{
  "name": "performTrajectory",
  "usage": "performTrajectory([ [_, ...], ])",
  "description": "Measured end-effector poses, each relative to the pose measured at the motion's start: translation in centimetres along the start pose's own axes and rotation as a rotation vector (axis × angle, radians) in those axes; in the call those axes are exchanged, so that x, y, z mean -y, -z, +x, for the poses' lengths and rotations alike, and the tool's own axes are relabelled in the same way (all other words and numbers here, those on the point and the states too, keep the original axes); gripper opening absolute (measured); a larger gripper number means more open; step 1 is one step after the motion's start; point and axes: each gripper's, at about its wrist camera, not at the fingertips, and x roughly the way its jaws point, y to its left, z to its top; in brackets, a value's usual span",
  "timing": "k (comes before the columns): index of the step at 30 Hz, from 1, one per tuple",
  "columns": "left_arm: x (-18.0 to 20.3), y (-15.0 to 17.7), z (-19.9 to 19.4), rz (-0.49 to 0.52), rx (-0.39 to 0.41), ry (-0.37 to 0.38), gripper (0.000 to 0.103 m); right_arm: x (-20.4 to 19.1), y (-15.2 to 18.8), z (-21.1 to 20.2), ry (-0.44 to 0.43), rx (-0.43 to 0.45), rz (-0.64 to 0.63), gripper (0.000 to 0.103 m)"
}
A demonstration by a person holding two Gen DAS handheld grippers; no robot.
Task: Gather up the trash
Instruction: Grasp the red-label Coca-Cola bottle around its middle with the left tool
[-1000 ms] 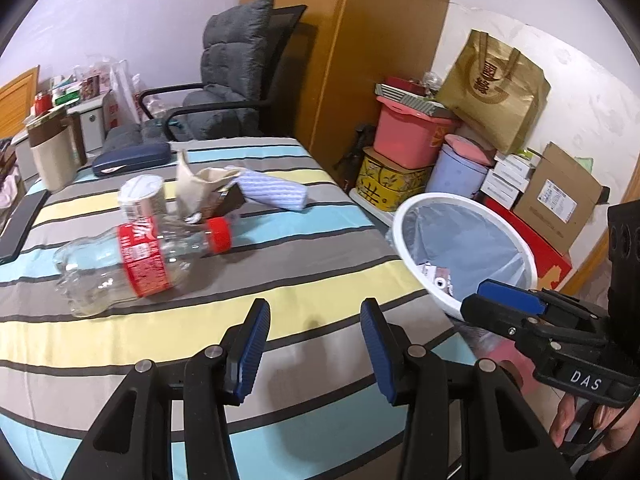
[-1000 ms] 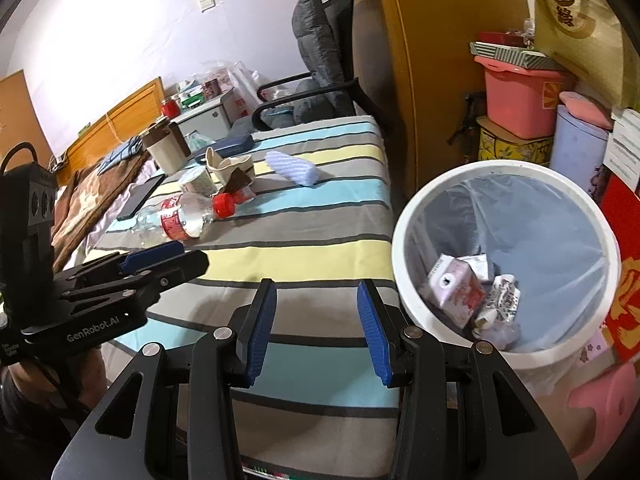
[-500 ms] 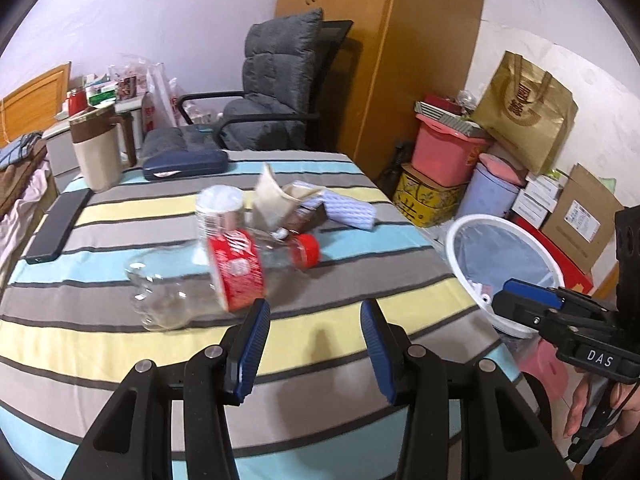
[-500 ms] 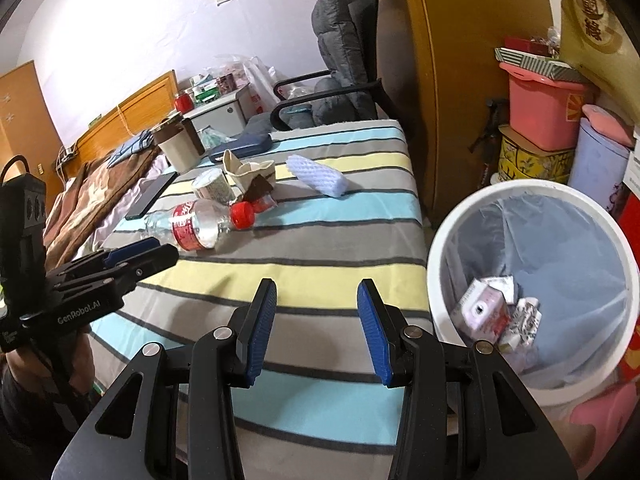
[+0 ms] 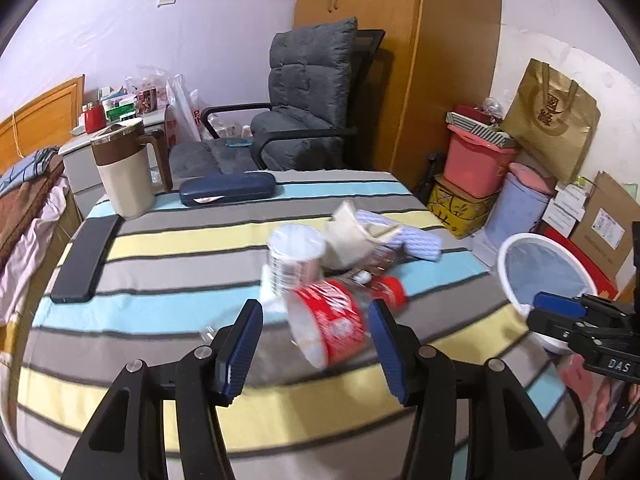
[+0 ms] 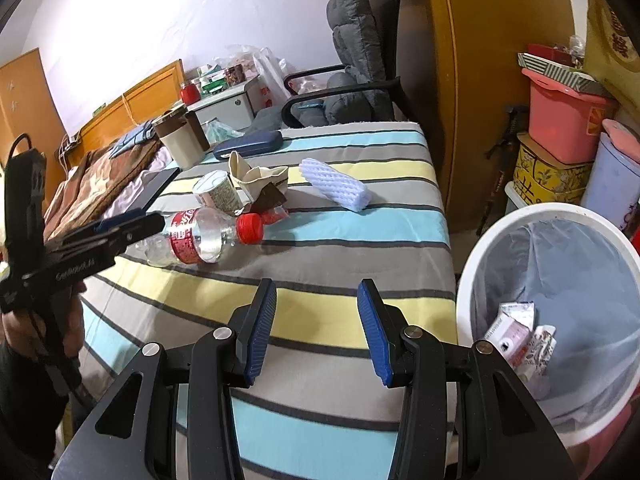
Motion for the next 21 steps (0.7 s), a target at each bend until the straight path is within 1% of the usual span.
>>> performTrajectory([
  [3, -0.9, -0.8, 1.1, 0.022, -0.007, -0.005, 0.056, 0.0, -0.3, 0.5, -0.006, -0.007, 0.003, 0.045],
  [4, -1.3, -1.0, 1.4, 0.030, -0.013, 0.002, 0.058, 0.0, -0.4, 0.6, -0.009, -0.008, 0.004, 0.045],
  [6, -1.9, -1.4, 2.4, 0.043, -0.033, 0.030, 0.063, 0.1, -0.5, 0.9, -0.015, -0.009, 0.007, 0.045],
  [8, -2.3, -1.6, 3.1, 0.051, -0.048, 0.041, 0.063, 0.2, -0.6, 1.2, -0.021, -0.013, 0.011, 0.045],
  [10, -2.6, -1.4, 3.8, 0.062, -0.081, 0.093, 0.064, 0.2, -0.7, 1.5, -0.024, -0.018, 0.015, 0.046],
  [12, -2.6, -1.2, 3.8, 0.066, -0.091, 0.121, 0.068, 0.3, -0.6, 1.7, -0.029, -0.024, 0.020, 0.052],
  [13, -2.6, -1.0, 3.8, 0.073, -0.102, 0.138, 0.069, 0.3, -0.7, 1.8, -0.031, -0.026, 0.020, 0.062],
  [14, -2.5, -0.7, 3.6, 0.089, -0.109, 0.152, 0.069, 0.3, -0.7, 1.8, -0.034, -0.026, 0.019, 0.063],
  [15, -2.3, -0.5, 3.5, 0.101, -0.115, 0.158, 0.069, 0.3, -0.7, 1.9, -0.036, -0.027, 0.019, 0.063],
  [19, -0.9, 0.6, 2.3, 0.177, -0.137, 0.220, 0.069, 0.5, -0.6, 1.8, -0.042, -0.027, 0.025, 0.063],
  [21, -0.2, 0.9, 2.1, 0.208, -0.139, 0.227, 0.069, 0.5, -0.6, 1.8, -0.043, -0.028, 0.029, 0.063],
])
